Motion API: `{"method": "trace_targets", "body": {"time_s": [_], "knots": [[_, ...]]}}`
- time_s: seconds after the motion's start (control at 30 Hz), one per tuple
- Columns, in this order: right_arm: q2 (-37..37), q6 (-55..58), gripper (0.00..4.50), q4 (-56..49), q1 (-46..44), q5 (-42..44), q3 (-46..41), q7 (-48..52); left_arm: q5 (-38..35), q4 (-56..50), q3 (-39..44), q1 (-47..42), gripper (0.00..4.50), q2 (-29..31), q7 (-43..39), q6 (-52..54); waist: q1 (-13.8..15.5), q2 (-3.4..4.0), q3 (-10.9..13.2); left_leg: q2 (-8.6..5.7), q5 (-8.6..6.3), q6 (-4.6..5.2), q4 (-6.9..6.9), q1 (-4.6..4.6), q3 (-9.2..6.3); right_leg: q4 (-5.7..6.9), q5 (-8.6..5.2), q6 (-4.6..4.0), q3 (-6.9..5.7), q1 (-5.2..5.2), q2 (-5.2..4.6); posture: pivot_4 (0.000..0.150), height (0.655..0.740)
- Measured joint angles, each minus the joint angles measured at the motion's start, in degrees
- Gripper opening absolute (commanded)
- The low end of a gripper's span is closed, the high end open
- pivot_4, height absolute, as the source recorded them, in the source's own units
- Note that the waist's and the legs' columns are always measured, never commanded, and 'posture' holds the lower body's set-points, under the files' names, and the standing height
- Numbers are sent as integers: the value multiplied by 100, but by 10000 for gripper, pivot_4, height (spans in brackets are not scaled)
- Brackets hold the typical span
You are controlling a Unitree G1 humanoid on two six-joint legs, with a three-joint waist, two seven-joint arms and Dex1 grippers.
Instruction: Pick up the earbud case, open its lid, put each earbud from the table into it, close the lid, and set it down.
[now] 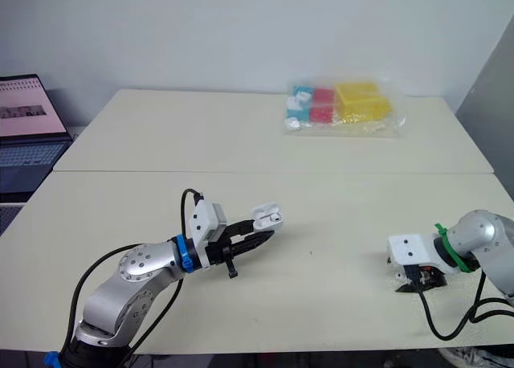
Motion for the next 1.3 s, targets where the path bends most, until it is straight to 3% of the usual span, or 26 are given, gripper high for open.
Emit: {"method": "trace_targets", "body": {"time_s": [0.2,0.33,0.9,1.0,1.23,1.3], "knots": [[-416,1579,31499,-1177,181,-269,-158,-420,-3,0,0,9,7938,7,-32,-5,9,0,0,0,-1,-1,-3,-2,1,-3,-5,1,-4,-3,-31,1500,7400],[-372,2091,31499,-1659,143,-492,282,-616,-2,3,-7,3,7938,-5,-36,-15,11,0,1,-4,-1,-1,-2,-2,-2,-2,-5,2,-9,-3,-31,1500,7400],[-211,1419,31499,-932,-28,-1047,907,-700,6,15,-32,0,7938,-28,-14,-25,5,-7,0,-6,-1,-1,2,-2,3,-6,-7,19,-6,2,-31,1500,7400],[-142,1487,26341,-934,-88,-1098,941,-631,6,15,-32,1,7938,-28,8,-25,0,-9,0,-5,-1,-1,2,-1,2,-6,-6,19,-6,2,-31,1500,7400],[-79,1553,3756,-1001,-83,-1114,966,-576,7,15,-33,6,7938,-27,13,-25,-11,-22,-6,-5,-1,-1,2,2,1,-2,-6,18,-6,2,-33,1500,7400],[-80,1560,3547,-1018,-79,-1151,966,-550,7,14,-33,5,7938,-27,13,-25,-11,-22,-6,-5,-1,-1,2,2,1,-2,-6,17,-6,2,-34,1500,7400]]}}
